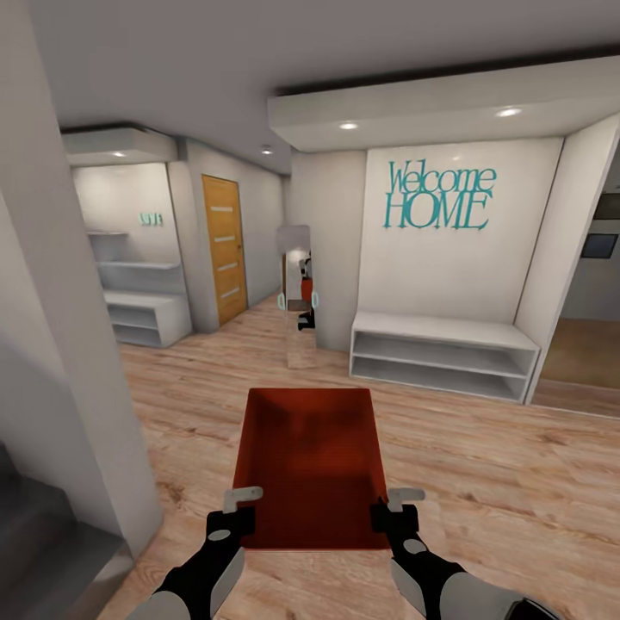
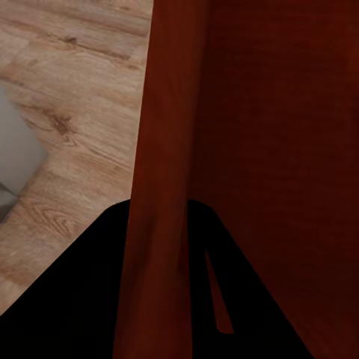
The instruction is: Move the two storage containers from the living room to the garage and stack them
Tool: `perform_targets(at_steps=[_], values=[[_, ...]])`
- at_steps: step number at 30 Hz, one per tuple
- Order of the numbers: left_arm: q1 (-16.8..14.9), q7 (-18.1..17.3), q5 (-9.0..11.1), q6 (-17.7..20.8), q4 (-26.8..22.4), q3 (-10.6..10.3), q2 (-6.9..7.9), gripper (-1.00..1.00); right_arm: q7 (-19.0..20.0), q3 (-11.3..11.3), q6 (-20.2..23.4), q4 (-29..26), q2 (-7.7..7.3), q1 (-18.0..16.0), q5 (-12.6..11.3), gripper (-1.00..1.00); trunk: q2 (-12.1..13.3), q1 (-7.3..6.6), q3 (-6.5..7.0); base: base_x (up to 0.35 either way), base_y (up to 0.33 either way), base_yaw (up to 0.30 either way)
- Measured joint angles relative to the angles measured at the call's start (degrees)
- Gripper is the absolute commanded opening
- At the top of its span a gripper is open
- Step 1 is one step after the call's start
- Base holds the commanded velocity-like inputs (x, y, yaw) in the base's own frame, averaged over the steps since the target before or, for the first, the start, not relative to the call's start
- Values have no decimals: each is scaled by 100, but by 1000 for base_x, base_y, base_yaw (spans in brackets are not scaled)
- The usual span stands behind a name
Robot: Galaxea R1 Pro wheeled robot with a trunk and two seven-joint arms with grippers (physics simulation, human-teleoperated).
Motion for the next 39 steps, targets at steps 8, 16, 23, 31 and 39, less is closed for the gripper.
perform_targets(at_steps=[8,16,23,31,39], values=[[1,-4,14,28,17,12,2,-100,0,4,68,0,4,-1,1,-100,0,0,0,321,0,0],[1,-2,11,29,18,16,-1,-100,7,5,69,0,1,-1,-5,-100,0,0,0,321,0,0],[0,6,-3,2,-9,-3,-3,-100,9,-14,-12,3,-2,0,2,-100,0,0,0,321,0,0],[4,13,53,-31,-19,-34,7,-100,7,-51,-30,-2,2,-4,51,-100,0,0,0,321,0,0],[1,3,-1,-34,-12,-8,-1,-100,3,2,-50,2,-1,-1,-9,-100,0,0,0,321,0,0]])
